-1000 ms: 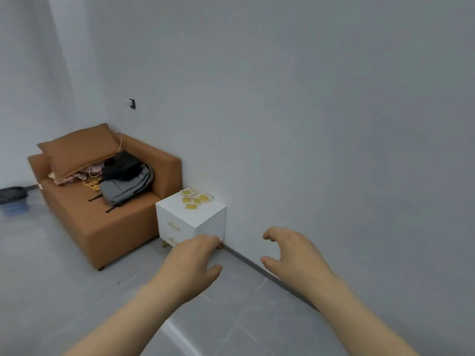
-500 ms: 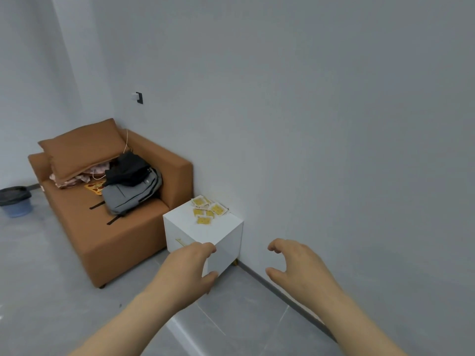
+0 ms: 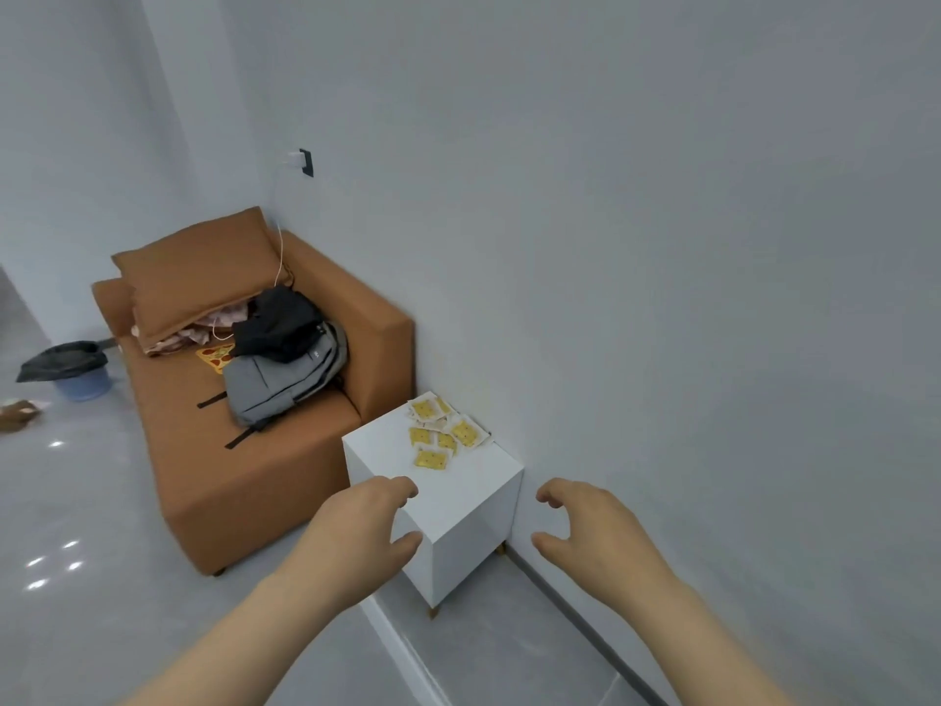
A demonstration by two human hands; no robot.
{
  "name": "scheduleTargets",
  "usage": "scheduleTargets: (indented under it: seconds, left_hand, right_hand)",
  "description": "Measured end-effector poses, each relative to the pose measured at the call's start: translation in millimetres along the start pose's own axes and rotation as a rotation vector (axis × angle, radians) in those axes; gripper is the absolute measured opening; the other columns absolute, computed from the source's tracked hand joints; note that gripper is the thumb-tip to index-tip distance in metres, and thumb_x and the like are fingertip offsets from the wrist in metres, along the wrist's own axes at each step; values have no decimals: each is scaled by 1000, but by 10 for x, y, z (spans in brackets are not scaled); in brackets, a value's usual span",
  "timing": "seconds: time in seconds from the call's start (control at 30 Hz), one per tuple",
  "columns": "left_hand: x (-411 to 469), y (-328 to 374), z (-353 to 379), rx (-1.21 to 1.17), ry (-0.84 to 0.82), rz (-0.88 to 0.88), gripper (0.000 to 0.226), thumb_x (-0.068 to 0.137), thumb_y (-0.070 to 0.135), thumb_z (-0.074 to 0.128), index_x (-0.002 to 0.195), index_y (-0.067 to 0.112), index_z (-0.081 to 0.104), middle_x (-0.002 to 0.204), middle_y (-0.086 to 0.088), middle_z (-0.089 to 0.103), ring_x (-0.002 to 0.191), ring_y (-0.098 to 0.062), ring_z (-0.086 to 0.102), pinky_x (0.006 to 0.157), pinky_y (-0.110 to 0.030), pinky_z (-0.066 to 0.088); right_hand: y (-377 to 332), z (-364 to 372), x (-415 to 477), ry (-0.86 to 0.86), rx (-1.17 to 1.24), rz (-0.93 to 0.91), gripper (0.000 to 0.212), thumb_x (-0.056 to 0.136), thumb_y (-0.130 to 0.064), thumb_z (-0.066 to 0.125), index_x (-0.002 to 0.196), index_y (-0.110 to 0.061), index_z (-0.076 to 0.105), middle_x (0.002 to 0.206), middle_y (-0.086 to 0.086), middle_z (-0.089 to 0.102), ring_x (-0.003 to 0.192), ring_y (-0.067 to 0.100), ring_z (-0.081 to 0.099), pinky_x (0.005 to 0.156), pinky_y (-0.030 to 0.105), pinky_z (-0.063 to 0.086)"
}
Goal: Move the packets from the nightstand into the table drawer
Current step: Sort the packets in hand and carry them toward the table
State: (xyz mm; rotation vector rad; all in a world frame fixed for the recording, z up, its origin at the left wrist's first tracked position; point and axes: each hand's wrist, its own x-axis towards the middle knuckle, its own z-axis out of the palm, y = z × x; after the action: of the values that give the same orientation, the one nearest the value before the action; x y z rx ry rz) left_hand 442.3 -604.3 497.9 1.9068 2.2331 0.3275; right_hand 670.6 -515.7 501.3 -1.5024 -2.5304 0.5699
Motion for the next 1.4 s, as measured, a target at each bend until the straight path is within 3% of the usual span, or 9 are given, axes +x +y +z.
scheduleTargets:
  seconds: [0.43, 0.63, 0.87, 1.07, 1.4]
  left_hand:
    - [1994, -1366, 192, -12, -124, -14, 44, 88, 42, 54, 130, 29, 47, 122, 11, 55, 106, -8, 56, 85, -22, 46]
    - [2946, -1993, 222, -10, -190, 46, 48, 90, 42, 53, 135, 25, 44, 128, 8, 54, 115, -9, 53, 93, -26, 45]
    - [3796, -2300, 534, -14, -321, 79, 51, 91, 45, 52, 137, 26, 41, 130, 8, 51, 116, -10, 52, 93, -25, 44]
    - [4524, -2515, 873, 20, -393, 27, 51, 89, 45, 52, 136, 25, 42, 124, 7, 52, 105, -10, 56, 89, -28, 46]
    - [5457, -2737, 1708, 49, -546, 58, 48, 92, 43, 48, 134, 21, 41, 128, 4, 49, 116, -15, 49, 96, -30, 43]
  right_hand:
    - [-165, 575, 2136, -124, 30, 123, 46, 84, -31, 56, 130, -29, 49, 125, -9, 55, 114, 8, 51, 90, 20, 42]
    - [-336, 815, 2918, -157, 51, 245, 44, 85, -29, 56, 129, -28, 50, 120, -9, 57, 111, 8, 53, 89, 21, 43]
    - [-179, 1020, 3724, -211, 73, 340, 44, 87, -29, 57, 129, -26, 50, 119, -8, 59, 112, 8, 53, 90, 21, 43]
    - [184, 1275, 4580, -273, 82, 356, 46, 88, -33, 57, 132, -25, 47, 119, -5, 57, 109, 12, 54, 89, 25, 44]
    - [721, 1947, 5545, -411, 40, 379, 48, 92, -30, 52, 138, -24, 39, 131, -3, 50, 118, 13, 50, 91, 23, 41]
